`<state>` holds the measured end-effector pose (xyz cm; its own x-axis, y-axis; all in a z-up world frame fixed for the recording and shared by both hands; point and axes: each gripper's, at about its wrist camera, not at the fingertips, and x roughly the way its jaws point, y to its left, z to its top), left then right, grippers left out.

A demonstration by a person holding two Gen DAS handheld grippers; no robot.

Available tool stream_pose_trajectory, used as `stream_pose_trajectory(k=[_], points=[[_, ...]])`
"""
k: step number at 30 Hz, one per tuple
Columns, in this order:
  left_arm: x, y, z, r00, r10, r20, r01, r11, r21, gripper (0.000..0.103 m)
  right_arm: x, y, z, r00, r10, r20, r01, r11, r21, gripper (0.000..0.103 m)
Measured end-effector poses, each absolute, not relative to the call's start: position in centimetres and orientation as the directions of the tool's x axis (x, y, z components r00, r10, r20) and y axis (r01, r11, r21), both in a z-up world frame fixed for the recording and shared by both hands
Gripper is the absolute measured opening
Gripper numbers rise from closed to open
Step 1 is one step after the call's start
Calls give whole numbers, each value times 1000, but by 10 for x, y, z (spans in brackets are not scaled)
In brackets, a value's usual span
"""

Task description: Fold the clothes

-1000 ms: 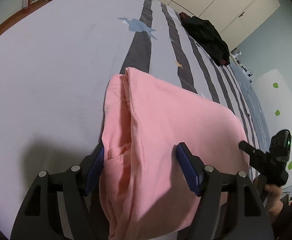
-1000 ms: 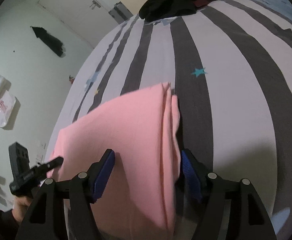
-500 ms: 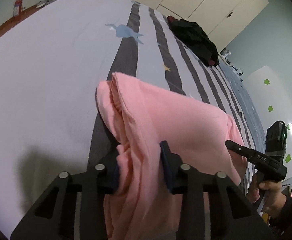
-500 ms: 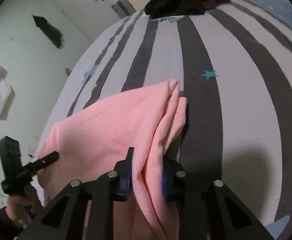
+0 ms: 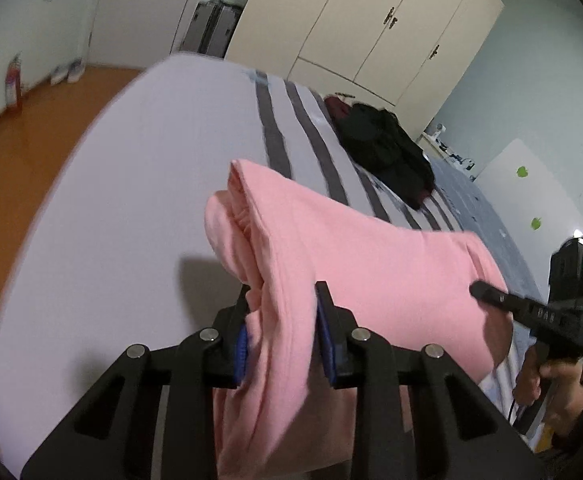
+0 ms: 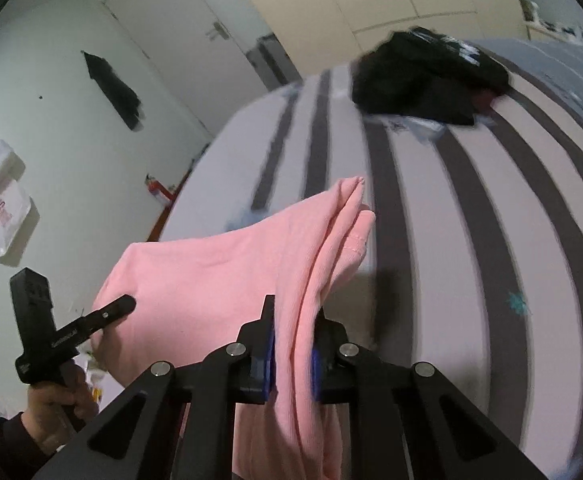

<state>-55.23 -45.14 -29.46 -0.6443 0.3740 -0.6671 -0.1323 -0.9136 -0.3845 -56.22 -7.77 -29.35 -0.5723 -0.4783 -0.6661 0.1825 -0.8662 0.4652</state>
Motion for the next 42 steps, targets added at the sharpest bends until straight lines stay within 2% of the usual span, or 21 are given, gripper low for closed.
stream_pose_trajectory(k=[6,10,15,20,21,23,24,25,27,30,32,34,35,37,39,42], points=[[-651,-526,-305,-670,284,-685,-71,-944,-322,25,-679,-166,-305,-573,-529,-626,238,-838,491,12],[-680,-568,-348,-613,258,-747,-16,-949,-315,25,-732,-219,-342,-525,-518,-675,222,-849,479,12],[-690,-578,-381,-584,226,-780,-4,-961,-275,26,-746,-235,-382,-481,-470,-740,183,-879,440,12],[-689,-573,-388,-609,185,-772,-8,-974,-226,28,-743,-230,-398,-467,-484,-740,206,-873,441,14],[-688,-572,-389,-616,173,-769,-3,-976,-217,30,-744,-229,-399,-468,-488,-737,210,-871,444,15],[-686,-570,-389,-630,144,-763,14,-980,-197,44,-741,-226,-402,-474,-499,-725,208,-864,459,15],[-685,-573,-387,-640,108,-761,49,-982,-181,59,-740,-225,-402,-476,-508,-718,208,-858,469,16],[-683,-580,-383,-650,91,-755,73,-981,-181,65,-740,-222,-403,-478,-516,-710,206,-852,481,18],[-681,-588,-377,-664,55,-746,95,-983,-157,69,-737,-213,-401,-484,-526,-699,209,-846,491,23],[-678,-591,-368,-676,12,-737,104,-988,-111,69,-733,-199,-395,-504,-516,-693,218,-852,476,31],[-675,-596,-361,-685,-29,-728,129,-988,-83,66,-730,-189,-391,-519,-493,-699,223,-867,446,32],[-672,-604,-354,-689,-119,-715,198,-980,-27,56,-729,-178,-388,-542,-438,-718,191,-895,402,31],[-674,-610,-353,-676,-158,-720,239,-971,-11,39,-729,-171,-388,-556,-395,-731,160,-914,372,31],[-682,-605,-347,-684,-132,-718,216,-976,-25,24,-732,-168,-382,-587,-314,-746,122,-945,302,32],[-687,-585,-337,-721,-94,-687,142,-990,-14,23,-732,-174,-371,-622,-260,-738,126,-964,234,32],[-699,-545,-329,-759,-25,-651,27,-1000,7,23,-729,-220,-348,-679,-260,-686,249,-961,117,32]])
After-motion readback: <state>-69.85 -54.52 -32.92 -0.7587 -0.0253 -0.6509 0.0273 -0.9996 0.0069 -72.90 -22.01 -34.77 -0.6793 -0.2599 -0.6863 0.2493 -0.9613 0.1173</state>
